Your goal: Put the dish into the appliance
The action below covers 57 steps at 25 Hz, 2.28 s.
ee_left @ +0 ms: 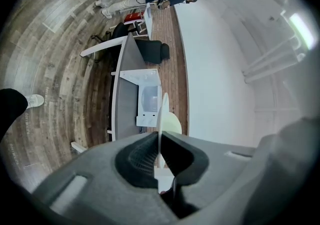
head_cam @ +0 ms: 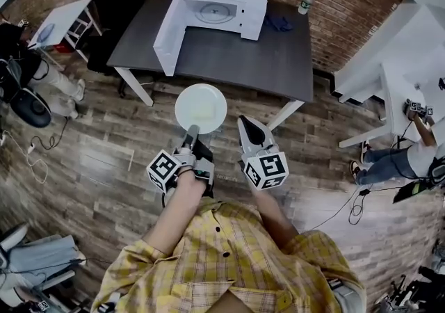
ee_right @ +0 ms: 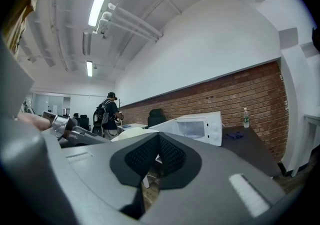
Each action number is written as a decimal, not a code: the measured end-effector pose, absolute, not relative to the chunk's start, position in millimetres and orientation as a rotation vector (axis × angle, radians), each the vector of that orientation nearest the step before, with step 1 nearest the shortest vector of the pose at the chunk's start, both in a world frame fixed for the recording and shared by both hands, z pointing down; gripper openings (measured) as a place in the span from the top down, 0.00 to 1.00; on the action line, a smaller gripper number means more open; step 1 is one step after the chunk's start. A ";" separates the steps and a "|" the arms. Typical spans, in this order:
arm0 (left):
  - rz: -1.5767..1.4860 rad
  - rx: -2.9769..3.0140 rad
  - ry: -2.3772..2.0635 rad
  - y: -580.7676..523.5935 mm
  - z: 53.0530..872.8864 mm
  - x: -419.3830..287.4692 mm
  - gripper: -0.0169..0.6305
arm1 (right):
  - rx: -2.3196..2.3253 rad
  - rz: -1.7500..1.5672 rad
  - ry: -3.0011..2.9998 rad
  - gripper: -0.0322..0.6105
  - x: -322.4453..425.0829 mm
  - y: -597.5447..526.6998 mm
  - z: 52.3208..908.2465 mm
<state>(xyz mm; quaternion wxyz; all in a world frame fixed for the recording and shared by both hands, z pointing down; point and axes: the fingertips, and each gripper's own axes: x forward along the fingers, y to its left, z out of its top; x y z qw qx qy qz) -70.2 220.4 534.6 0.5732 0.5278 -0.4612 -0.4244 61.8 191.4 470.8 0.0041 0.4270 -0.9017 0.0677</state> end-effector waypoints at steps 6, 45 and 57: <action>-0.980 1.247 -1.058 155.4 530.6 -81.8 0.96 | 1.379 0.210 -2.816 0.94 49.9 128.5 461.1; -0.851 1.263 -0.968 -94.9 534.9 -132.2 0.96 | 1.590 0.214 -2.679 0.94 1.3 -101.1 443.4; -0.865 1.260 -1.020 -148.5 558.7 -121.5 0.96 | 1.550 0.228 -2.714 0.94 17.1 -155.0 453.8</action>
